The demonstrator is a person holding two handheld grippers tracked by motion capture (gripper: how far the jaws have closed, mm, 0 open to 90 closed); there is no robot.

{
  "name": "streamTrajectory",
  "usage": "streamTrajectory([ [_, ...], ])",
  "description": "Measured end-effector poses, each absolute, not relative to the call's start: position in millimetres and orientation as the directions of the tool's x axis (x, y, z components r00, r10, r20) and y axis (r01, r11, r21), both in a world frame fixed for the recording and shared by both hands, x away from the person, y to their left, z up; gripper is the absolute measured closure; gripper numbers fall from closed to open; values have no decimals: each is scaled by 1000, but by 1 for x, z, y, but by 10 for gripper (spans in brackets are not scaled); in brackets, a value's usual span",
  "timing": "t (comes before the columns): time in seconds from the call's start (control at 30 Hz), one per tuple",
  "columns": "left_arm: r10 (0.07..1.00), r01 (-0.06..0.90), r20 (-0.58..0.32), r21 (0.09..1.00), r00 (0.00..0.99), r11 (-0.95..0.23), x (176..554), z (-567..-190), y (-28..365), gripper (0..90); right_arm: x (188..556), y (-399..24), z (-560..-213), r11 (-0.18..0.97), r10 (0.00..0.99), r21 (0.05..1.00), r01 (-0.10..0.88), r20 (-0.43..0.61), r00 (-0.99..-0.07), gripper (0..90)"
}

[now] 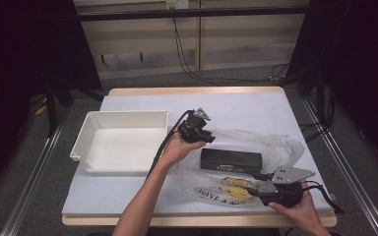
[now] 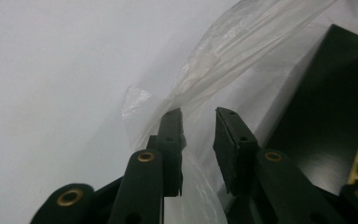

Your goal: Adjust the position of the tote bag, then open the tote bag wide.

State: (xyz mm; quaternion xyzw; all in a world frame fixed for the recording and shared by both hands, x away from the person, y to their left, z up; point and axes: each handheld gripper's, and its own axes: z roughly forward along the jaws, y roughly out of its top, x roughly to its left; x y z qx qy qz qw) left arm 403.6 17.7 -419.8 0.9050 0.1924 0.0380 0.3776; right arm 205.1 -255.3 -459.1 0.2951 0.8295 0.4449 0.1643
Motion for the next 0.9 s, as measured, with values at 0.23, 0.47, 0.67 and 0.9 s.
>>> streamTrajectory([
  [0.23,322,254,-52,738,945,-625,384,-405,26,688,190,-269,-455,299,690,887,353,54,-722,301],
  [0.47,175,131,-17,731,984,-669,358,-396,26,718,168,-280,-454,246,741,910,334,45,-670,177],
  [0.67,112,101,-30,699,993,-708,353,-404,17,737,165,-281,-459,255,736,904,342,48,-675,167],
  [0.9,91,99,-46,650,995,-753,359,-418,11,648,167,-278,-460,268,729,898,349,48,-683,161],
])
